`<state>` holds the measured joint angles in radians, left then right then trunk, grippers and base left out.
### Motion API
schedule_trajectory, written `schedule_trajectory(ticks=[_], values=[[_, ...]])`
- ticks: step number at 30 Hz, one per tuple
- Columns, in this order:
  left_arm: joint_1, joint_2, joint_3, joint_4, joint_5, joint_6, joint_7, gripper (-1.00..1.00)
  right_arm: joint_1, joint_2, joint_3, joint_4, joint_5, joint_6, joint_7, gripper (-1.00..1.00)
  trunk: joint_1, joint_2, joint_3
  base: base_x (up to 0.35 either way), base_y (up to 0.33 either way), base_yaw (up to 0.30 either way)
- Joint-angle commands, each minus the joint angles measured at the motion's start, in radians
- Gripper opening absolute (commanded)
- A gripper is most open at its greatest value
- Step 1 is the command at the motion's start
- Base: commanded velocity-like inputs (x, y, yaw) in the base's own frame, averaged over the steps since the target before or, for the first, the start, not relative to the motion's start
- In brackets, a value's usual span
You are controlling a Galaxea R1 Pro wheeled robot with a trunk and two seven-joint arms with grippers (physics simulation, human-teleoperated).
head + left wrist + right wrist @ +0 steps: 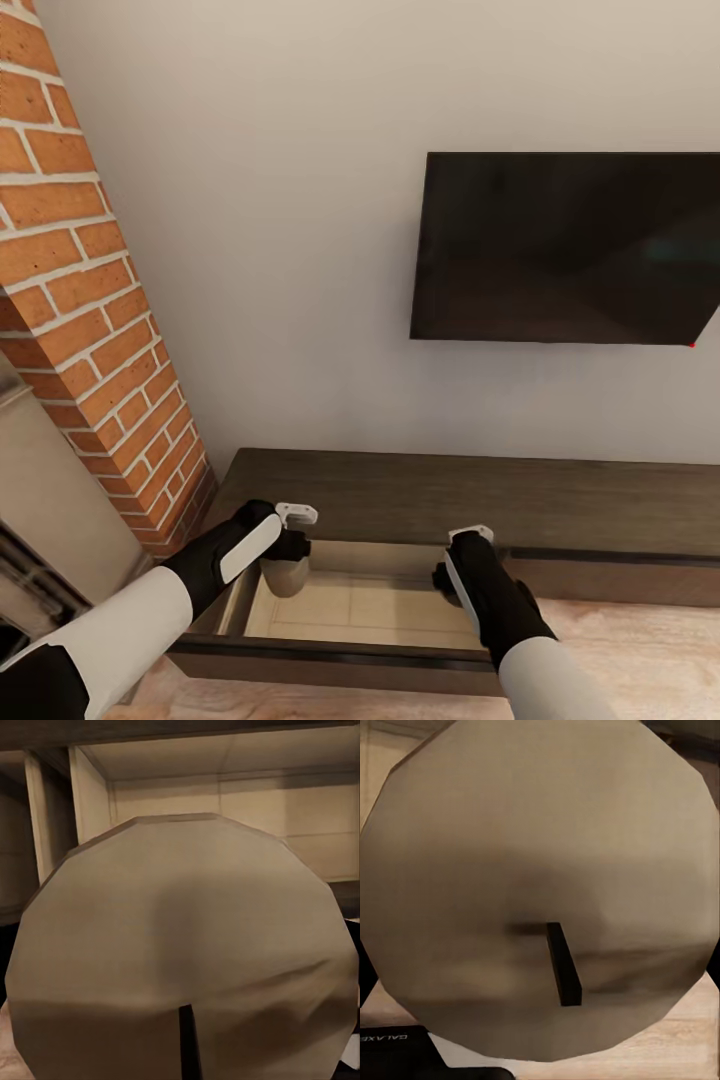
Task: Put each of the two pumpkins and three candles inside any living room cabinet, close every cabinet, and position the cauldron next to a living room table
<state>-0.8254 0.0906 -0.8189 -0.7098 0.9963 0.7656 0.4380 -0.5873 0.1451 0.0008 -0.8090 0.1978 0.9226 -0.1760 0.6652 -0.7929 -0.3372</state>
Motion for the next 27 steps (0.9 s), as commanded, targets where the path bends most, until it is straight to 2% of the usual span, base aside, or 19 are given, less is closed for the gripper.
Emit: schedule_trajectory(ticks=[1,12,18,22,24,25,26,27], values=[[0.000,0.000,0.000,0.001,-0.001,0.000,0.001,-1.00,0.000,0.000,0.001,0.006,0.001,0.001,0.000,-1.00,0.000,0.000,0.000,0.000,0.131,0.000],[0.006,-0.019,-0.005,0.014,-0.003,0.002,0.001,-1.00,0.000,0.009,0.005,0.105,0.000,0.005,0.003,-1.00,0.000,0.000,0.000,-0.103,0.246,0.000],[0.011,-0.020,-0.008,0.015,-0.005,-0.006,-0.001,-1.00,0.000,0.013,0.005,0.114,0.000,0.004,0.037,-1.00,0.000,0.000,0.000,-0.027,0.047,0.000],[0.012,-0.021,-0.008,0.031,-0.005,-0.010,-0.005,-1.00,0.000,0.011,0.004,0.113,0.000,-0.006,0.042,-1.00,0.000,0.000,0.000,0.227,0.066,0.000],[0.012,-0.037,-0.008,0.071,-0.003,-0.011,-0.007,-1.00,0.000,0.011,0.004,0.114,0.000,-0.009,0.043,-1.00,0.000,0.000,0.000,0.302,0.167,0.000],[0.012,-0.054,-0.008,0.098,-0.005,-0.013,-0.007,-1.00,0.000,0.011,0.004,0.114,0.000,-0.013,0.047,-1.00,0.000,0.000,0.000,0.301,0.180,0.000],[0.012,-0.084,-0.008,0.143,-0.009,-0.026,-0.007,-1.00,0.002,0.011,0.003,0.115,0.000,-0.040,0.051,-1.00,0.000,0.000,0.000,0.300,0.186,0.000],[0.012,-0.097,-0.008,0.162,-0.010,-0.037,-0.007,-1.00,0.004,0.011,0.004,0.116,0.000,-0.062,0.052,-1.00,0.000,0.000,0.000,0.234,0.137,0.000]])
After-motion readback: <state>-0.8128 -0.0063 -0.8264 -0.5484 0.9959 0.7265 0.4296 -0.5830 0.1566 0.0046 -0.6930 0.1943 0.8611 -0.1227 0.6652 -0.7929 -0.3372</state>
